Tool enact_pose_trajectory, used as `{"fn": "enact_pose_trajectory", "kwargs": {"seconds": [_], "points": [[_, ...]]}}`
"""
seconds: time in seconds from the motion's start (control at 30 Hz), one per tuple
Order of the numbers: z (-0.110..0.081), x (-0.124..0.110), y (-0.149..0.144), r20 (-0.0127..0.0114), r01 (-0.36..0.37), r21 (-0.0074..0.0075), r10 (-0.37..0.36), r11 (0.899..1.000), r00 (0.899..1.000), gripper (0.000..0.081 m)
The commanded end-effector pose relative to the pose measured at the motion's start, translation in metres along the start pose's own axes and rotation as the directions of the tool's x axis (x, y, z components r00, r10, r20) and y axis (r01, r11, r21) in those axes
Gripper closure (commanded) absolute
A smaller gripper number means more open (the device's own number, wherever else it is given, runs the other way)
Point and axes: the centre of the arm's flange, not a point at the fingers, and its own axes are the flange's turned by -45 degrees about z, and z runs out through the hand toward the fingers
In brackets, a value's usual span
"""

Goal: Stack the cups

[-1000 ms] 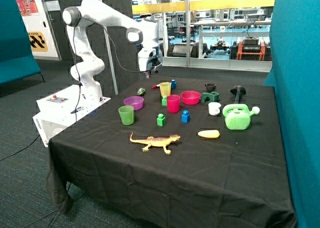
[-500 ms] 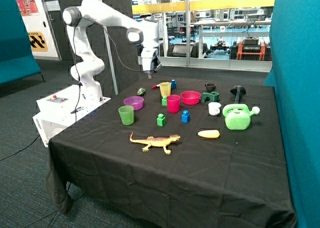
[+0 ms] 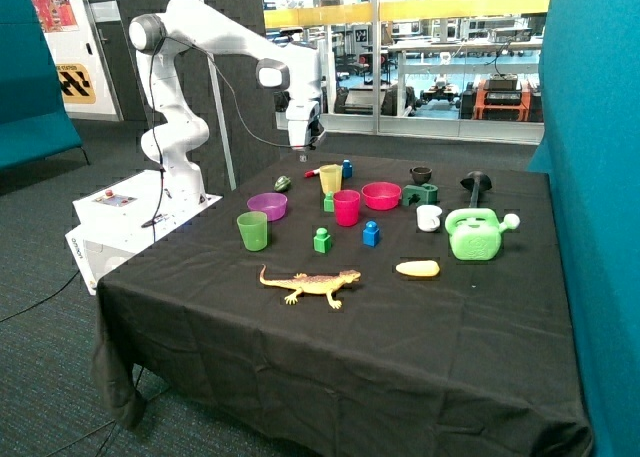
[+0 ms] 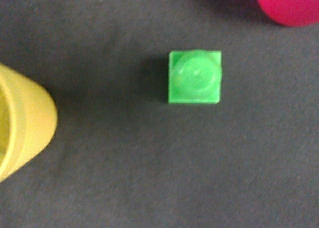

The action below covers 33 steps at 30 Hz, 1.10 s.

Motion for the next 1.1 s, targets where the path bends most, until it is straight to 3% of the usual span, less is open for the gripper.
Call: {"fn": "enact_pose_trajectory", "kwargs": {"seconds": [0.0,0.37,0.67,1.07], "points": [[0.007,0.02,0.018,-0.0042,-0.033,-0.0031,0.033,0.999,0.999,0.0558],[0.01,0.049,0.023,-0.0041,-0.017,-0.0032,0.017,1.0,1.0,0.0515],[0.03,0.072,0.021,-0.004,0.017,-0.0033,-0.017,1.0,1.0,0.0495],[0.034,0.09,0.026,-0.0041,-0.001,-0.0033,0.001,1.0,1.0,0.0493]]}}
